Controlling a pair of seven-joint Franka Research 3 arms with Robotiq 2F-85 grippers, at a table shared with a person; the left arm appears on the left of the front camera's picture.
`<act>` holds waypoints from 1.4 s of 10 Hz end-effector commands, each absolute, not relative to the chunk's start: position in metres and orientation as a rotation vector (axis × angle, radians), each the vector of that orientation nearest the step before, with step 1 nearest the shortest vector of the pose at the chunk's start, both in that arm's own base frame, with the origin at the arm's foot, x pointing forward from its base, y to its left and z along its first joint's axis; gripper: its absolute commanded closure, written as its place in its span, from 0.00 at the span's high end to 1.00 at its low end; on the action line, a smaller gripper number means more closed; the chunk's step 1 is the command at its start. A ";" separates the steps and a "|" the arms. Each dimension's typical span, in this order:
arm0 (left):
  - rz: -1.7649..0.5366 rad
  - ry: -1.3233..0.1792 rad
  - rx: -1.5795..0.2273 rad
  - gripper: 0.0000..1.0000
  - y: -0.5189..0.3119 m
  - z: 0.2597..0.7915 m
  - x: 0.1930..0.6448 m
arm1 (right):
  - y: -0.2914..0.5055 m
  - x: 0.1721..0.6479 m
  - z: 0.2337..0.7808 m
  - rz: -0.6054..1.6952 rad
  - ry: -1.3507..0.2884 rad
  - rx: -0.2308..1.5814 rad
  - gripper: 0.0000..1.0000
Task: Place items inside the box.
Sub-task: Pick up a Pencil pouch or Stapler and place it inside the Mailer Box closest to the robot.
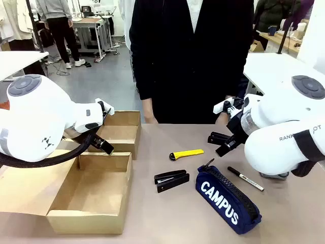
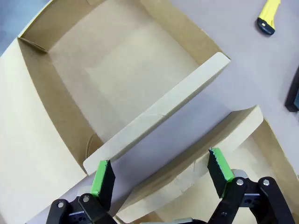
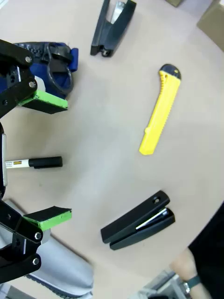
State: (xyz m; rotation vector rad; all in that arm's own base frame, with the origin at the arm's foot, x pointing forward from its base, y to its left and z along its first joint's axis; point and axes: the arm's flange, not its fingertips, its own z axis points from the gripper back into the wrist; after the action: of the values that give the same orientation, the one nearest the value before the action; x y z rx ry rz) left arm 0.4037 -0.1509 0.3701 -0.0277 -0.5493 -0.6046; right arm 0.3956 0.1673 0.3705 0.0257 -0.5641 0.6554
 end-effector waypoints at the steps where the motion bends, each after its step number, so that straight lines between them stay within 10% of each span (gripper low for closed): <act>1: -0.605 -0.549 -0.028 1.00 -0.151 0.370 0.404 | 0.167 0.396 0.371 0.655 -0.564 0.026 1.00; 12: -0.605 -0.549 -0.028 1.00 -0.151 0.370 0.404 | 0.167 0.396 0.370 0.656 -0.564 0.025 1.00; 14: -0.599 -0.508 -0.176 1.00 -0.110 0.444 0.367 | 0.146 0.381 0.445 0.626 -0.398 0.087 1.00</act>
State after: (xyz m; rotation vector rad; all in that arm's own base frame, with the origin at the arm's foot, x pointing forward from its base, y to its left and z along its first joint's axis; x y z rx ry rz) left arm 0.3961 -0.1491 0.4009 -0.1040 -0.5492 -0.6077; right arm 0.3906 0.1612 0.3932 0.0335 -0.4858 0.6418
